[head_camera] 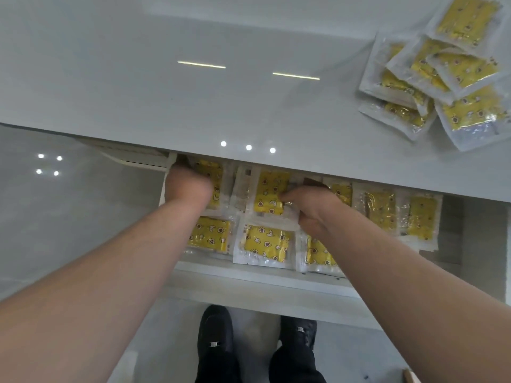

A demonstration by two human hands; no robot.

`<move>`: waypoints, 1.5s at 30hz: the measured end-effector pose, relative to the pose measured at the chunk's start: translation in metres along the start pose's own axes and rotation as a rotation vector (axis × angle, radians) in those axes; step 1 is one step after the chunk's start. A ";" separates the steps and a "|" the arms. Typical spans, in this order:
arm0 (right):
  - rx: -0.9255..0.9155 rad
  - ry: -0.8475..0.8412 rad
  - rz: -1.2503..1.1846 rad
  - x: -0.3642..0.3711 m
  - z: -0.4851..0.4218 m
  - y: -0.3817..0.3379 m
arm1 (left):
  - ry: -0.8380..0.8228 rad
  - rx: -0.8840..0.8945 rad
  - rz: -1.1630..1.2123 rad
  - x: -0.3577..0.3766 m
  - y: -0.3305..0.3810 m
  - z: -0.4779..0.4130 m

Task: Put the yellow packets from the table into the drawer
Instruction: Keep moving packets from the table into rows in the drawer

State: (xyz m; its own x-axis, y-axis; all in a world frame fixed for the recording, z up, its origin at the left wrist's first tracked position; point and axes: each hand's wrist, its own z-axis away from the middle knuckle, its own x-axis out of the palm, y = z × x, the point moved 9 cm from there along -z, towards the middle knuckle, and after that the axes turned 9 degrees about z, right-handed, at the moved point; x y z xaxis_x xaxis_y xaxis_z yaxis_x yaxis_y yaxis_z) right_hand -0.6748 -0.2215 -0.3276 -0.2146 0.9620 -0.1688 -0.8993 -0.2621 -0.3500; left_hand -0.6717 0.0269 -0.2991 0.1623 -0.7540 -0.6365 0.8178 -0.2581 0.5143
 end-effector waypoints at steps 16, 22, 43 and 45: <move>-0.292 0.258 0.636 0.037 0.006 -0.040 | -0.043 0.782 -0.810 0.015 0.041 0.045; -0.808 0.359 1.256 0.059 0.044 -0.045 | -0.224 0.944 -1.077 0.018 0.024 0.047; -0.884 0.291 1.462 0.060 0.022 -0.054 | -0.206 1.025 -1.074 0.005 0.025 0.027; -0.890 0.342 1.479 0.055 0.018 -0.056 | -0.187 1.060 -1.055 0.003 0.028 0.025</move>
State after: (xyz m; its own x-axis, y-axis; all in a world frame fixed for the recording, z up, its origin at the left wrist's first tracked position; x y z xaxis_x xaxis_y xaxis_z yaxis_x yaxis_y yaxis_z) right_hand -0.6434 -0.1527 -0.3003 -0.3978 -0.1273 -0.9086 0.4458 -0.8924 -0.0702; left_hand -0.6622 0.0022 -0.2724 -0.3665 0.0074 -0.9304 -0.2679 -0.9584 0.0979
